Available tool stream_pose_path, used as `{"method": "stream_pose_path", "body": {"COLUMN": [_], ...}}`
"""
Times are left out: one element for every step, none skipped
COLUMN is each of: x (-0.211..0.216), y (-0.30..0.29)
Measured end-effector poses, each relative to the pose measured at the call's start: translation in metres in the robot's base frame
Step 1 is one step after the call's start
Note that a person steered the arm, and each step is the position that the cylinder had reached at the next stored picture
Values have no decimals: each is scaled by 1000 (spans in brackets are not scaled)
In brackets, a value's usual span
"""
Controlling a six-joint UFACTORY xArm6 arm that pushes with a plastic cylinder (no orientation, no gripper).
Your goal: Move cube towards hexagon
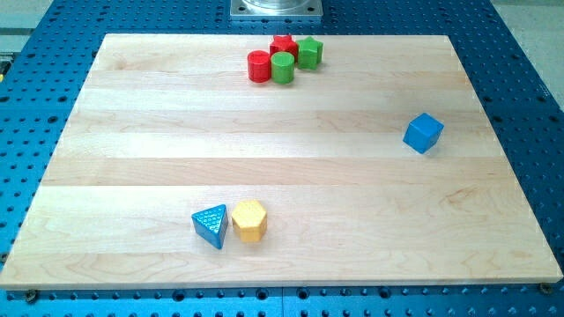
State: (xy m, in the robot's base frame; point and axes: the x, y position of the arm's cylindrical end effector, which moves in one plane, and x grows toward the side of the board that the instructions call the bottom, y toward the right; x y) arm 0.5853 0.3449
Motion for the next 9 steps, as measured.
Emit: {"method": "stream_pose_path", "body": {"x": [-46,-171,-247,-146,-62,-61,-24,2,-2], "y": [-1,-1,-44,-149,-243,-252,-214,-250,-304]}}
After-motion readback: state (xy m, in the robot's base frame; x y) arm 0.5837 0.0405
